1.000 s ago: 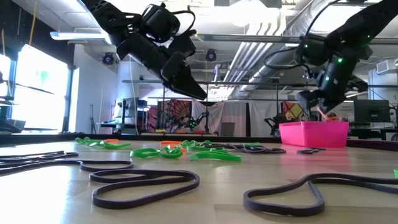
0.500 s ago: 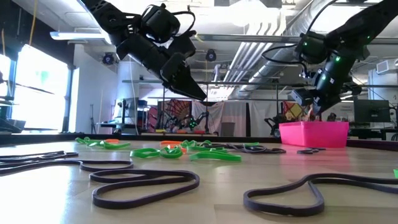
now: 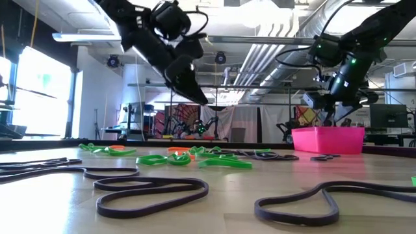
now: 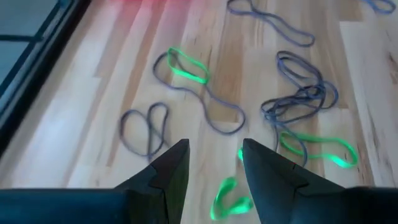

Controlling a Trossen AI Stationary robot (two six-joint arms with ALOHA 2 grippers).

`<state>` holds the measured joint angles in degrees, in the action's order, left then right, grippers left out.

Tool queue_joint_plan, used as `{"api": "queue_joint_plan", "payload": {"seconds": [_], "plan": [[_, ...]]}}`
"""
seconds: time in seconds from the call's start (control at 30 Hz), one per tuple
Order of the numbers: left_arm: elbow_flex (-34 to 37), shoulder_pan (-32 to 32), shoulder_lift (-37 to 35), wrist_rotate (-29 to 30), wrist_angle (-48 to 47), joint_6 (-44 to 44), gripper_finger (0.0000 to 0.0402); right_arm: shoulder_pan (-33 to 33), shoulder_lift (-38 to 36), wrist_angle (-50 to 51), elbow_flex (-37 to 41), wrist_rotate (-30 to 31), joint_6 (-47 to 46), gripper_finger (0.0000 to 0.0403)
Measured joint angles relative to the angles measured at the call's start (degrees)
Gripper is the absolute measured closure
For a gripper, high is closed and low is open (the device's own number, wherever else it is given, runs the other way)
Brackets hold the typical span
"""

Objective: Sort rubber bands into baskets
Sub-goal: Put the orange rubber band into the red bin

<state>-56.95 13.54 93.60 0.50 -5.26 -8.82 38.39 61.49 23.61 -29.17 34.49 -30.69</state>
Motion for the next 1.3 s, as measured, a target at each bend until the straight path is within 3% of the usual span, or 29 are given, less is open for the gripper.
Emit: {"api": "queue_joint_plan", "payload": {"seconds": [0.13, 0.37, 0.6, 0.8, 1.07, 1.3], "plan": [[-2.4, 0.6, -2.3, 2.6, -7.1, -0.3, 0.0259, -1.0, -0.9, -0.1, 0.0, -2.4, 1.6, 0.0249], [-2.5, 5.4, -8.0, 3.2, -12.9, 0.0, 0.0270, -4.7, -6.1, -0.6, 0.0, -2.2, 2.9, 0.0390], [0.8, 11.0, -13.2, 0.2, -14.9, -0.3, 0.0346, -10.2, -6.9, -1.4, 0.0, -1.0, 2.7, 0.0396], [4.2, 13.2, -17.1, 0.2, -18.3, 0.1, 0.0398, -20.5, -6.8, -10.1, 0.0, -0.4, 3.0, 0.0397], [7.1, 13.5, -18.5, 0.6, -25.6, 0.2, 0.0373, -32.5, -5.4, -15.2, 0.0, 2.1, 1.4, 0.0401], [12.3, 14.8, -18.4, 6.7, -24.5, 4.3, 0.0316, -38.7, 1.8, -16.4, 0.0, 5.0, -4.7, 0.0402]]}}
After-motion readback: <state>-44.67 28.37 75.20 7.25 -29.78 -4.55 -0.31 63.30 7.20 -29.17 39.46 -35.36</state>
